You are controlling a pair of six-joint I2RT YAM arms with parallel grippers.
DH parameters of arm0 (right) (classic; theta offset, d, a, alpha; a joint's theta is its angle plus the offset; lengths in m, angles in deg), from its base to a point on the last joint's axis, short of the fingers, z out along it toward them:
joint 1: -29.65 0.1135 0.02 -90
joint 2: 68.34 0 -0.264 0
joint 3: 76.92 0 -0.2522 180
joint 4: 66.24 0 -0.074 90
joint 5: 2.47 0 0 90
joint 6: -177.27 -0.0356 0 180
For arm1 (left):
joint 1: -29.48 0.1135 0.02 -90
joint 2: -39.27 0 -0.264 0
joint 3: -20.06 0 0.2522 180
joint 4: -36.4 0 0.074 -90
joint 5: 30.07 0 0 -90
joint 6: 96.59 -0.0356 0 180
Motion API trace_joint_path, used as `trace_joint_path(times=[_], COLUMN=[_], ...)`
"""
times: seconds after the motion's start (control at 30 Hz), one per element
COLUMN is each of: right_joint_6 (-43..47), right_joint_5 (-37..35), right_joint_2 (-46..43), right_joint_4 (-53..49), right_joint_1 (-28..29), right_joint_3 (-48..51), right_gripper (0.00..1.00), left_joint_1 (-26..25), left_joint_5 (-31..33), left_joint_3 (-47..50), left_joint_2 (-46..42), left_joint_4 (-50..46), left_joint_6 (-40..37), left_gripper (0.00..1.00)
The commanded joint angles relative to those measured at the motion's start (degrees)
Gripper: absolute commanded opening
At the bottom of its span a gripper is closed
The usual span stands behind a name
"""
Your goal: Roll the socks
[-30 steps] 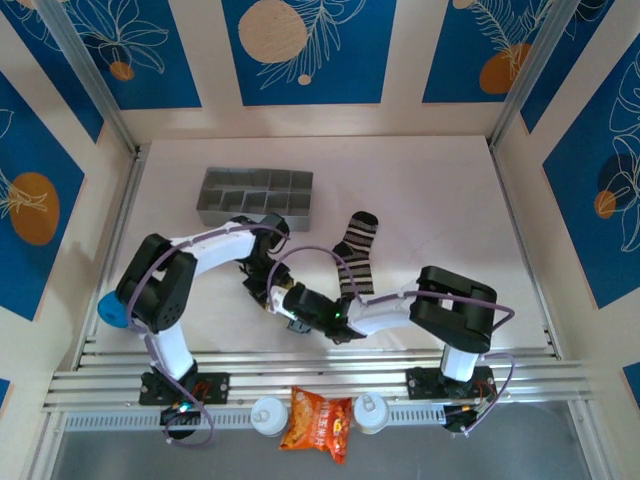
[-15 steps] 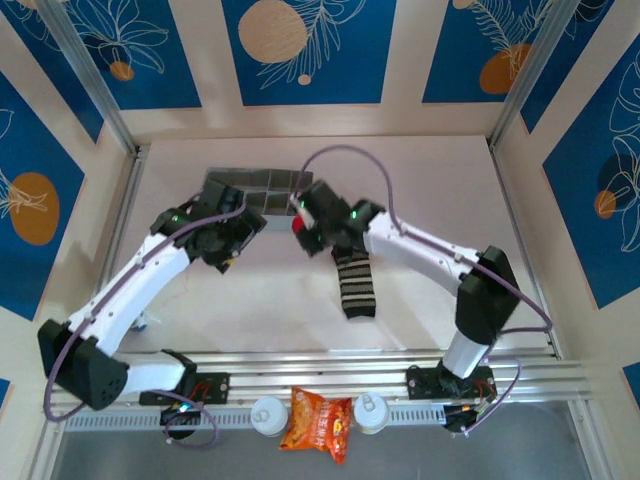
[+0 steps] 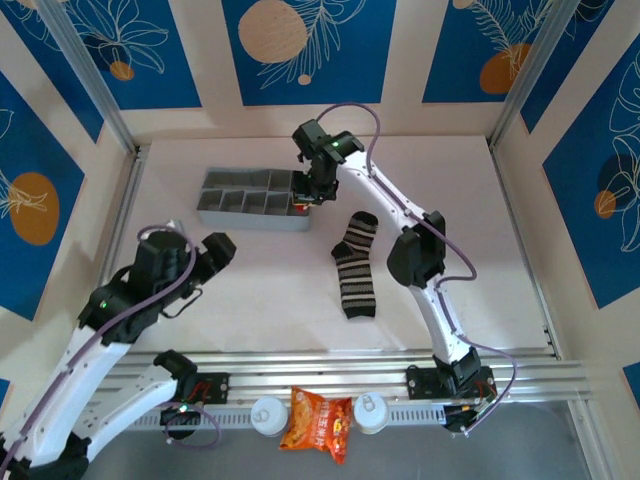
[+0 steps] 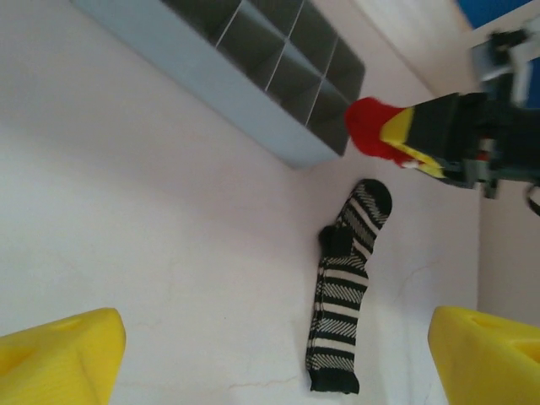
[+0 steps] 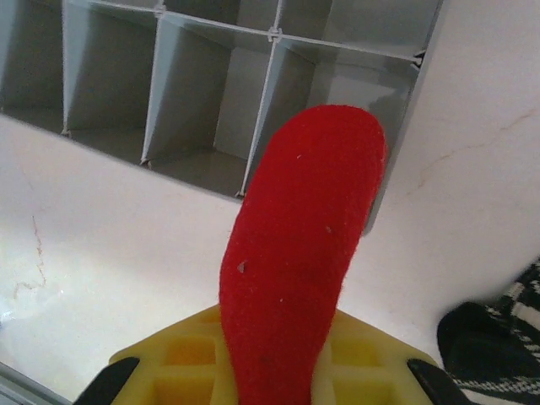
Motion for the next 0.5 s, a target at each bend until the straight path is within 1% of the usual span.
trace_joint_path(times=[0.0, 0.13, 0.23, 0.33, 0.47], right_joint_6=[-3.7, -5.2, -6.2, -6.4, -8.2], right_joint_5=[3.7, 2.8, 4.3, 4.0, 4.8], right_joint_2=[3.4, 4.9, 5.3, 6.2, 8.2], right_joint_4=[-6.3, -3.8, 0.3, 2.6, 2.6], right_joint_1=[-0.3, -1.0, -1.9, -2.0, -2.5], right_joint_3=[-4.5, -3.1, -0.9, -1.0, -2.7], right_gripper=[0.00, 0.00, 0.00, 0.00, 0.00], left_joint_1=[-0.5, -0.4, -0.4, -0.4, -0.4], left_joint_5=[3.2, 2.0, 1.8, 1.5, 0.8], left_joint_3=[2.3, 2.8, 2.6, 2.4, 2.4], left_joint_2=[-2.7, -3.2, -3.4, -3.4, -3.4], left_joint_4=[1.5, 0.1, -0.2, -0.3, -0.5], left_joint_6=[-4.3, -3.8, -3.6, -3.8, -3.2], left_gripper=[0.90, 0.90, 0.90, 0.90, 0.89])
